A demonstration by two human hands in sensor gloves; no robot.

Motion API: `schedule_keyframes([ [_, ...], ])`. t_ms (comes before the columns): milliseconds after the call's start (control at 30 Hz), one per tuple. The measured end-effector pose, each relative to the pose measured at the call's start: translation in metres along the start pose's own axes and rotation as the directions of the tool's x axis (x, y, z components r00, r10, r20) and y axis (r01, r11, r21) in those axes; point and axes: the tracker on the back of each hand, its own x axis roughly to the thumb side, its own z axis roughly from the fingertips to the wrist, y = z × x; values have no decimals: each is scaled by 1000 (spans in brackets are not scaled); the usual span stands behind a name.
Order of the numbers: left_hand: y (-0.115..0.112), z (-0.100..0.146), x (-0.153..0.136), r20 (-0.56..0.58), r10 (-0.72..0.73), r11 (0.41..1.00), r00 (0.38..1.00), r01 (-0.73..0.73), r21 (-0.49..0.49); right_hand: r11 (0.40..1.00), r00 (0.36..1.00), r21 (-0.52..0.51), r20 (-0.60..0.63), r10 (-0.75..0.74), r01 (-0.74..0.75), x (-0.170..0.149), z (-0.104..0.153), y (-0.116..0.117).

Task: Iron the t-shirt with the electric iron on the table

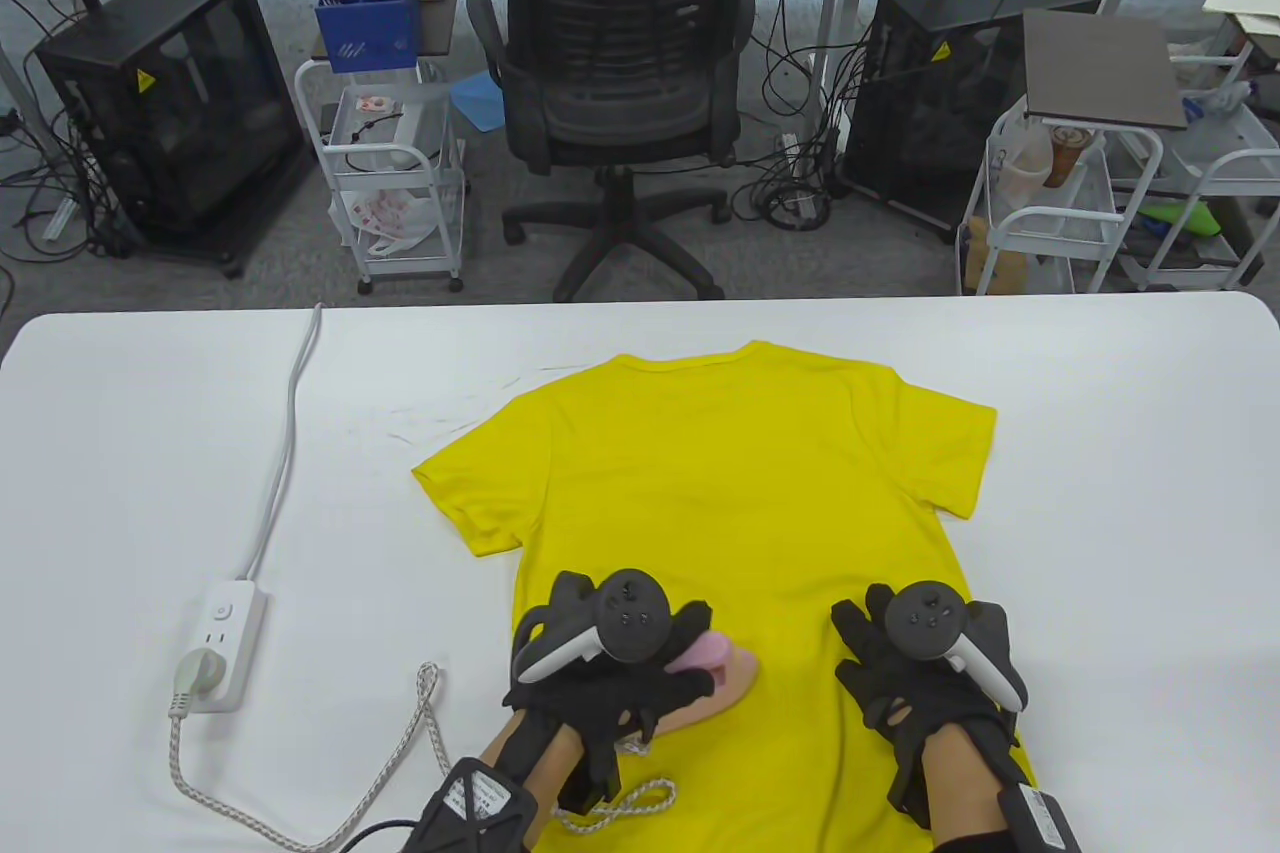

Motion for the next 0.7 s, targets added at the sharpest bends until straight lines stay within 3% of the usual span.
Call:
schedule_keyframes([
  [100,-11,1,27,112,-63,996,992,70,-56,1000,1000,-1,0,3,-3,0,0,0],
  [233,-12,2,34,110,-113,993,988,117,-28,1000,1000,-1,1,3,-3,0,0,0],
  [400,3,1,4,-133,-117,987,984,131,97,1000,1000,3,4,-5,5,-1,1,0],
  [533,18,6,-40,-365,-27,976,931,104,191,1000,1000,5,6,-8,8,-1,1,0],
  [633,24,11,-60,-417,73,974,906,25,225,1000,1000,6,6,-7,7,-1,1,0],
  [700,24,12,-63,-382,111,975,917,-26,222,1000,1000,9,4,-8,8,-1,1,0],
])
